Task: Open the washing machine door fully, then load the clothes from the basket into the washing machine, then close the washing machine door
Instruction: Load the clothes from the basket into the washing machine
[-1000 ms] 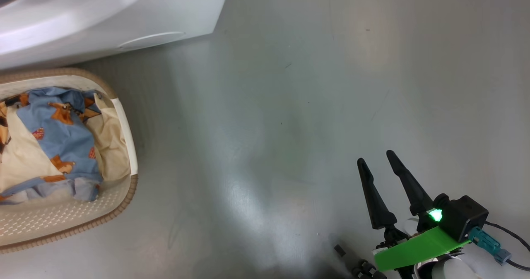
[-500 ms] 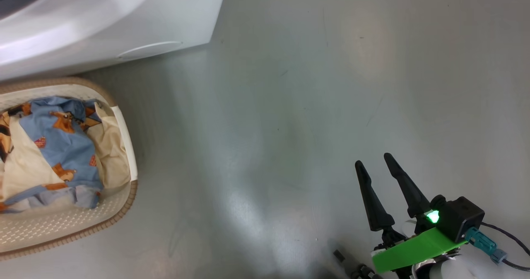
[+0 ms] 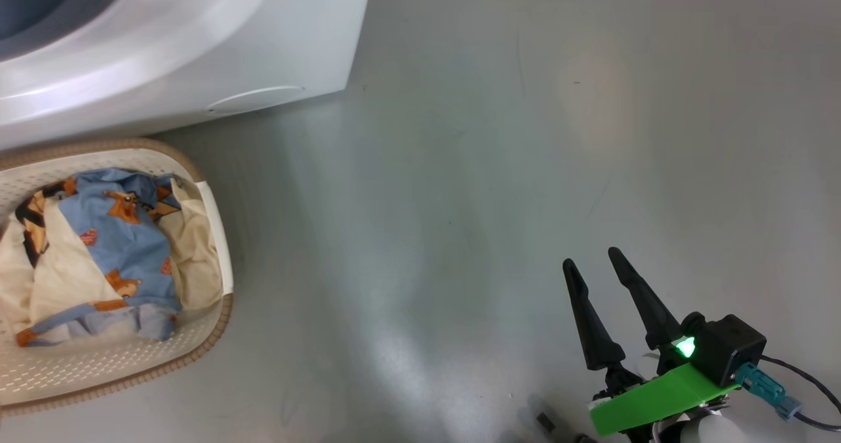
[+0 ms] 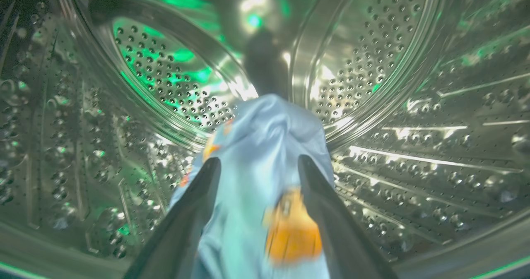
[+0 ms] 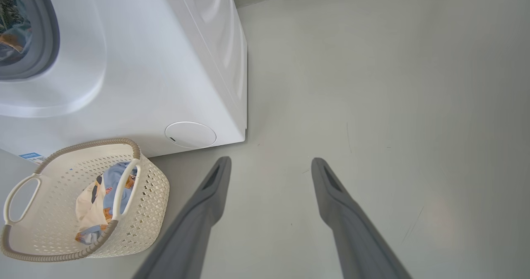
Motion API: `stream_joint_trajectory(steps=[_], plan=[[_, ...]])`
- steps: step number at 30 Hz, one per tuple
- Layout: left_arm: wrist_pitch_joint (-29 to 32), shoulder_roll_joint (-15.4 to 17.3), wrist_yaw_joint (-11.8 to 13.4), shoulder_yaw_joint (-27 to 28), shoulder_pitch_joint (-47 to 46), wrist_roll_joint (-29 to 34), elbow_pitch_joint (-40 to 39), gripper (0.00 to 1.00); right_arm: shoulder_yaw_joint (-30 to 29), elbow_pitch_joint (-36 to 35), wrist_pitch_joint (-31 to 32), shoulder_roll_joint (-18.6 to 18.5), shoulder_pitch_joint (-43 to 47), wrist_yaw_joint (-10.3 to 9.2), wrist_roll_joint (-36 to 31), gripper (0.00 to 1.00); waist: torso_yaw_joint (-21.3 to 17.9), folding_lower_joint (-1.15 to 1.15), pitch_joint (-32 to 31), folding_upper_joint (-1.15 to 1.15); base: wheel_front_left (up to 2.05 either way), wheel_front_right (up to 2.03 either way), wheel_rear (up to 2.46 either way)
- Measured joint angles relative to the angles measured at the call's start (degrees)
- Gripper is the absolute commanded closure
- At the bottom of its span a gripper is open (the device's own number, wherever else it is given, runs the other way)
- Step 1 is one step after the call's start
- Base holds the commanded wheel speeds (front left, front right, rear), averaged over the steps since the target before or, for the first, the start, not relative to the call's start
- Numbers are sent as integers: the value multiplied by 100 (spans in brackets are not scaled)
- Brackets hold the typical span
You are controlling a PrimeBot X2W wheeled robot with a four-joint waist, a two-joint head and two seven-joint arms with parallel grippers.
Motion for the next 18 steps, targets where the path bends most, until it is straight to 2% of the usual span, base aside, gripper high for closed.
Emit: stream_joint_trajectory(steps=[7, 18], plan=[[10, -115, 137, -146, -114, 48, 521, 0, -21, 40, 0, -4, 65, 0, 0, 0, 124, 0, -113, 0, 0, 0, 0], [7, -503, 174, -225, 40, -40, 561, 0, -98, 131, 0, -67, 77, 0, 0, 0, 371, 0, -444, 0, 0, 0, 0]])
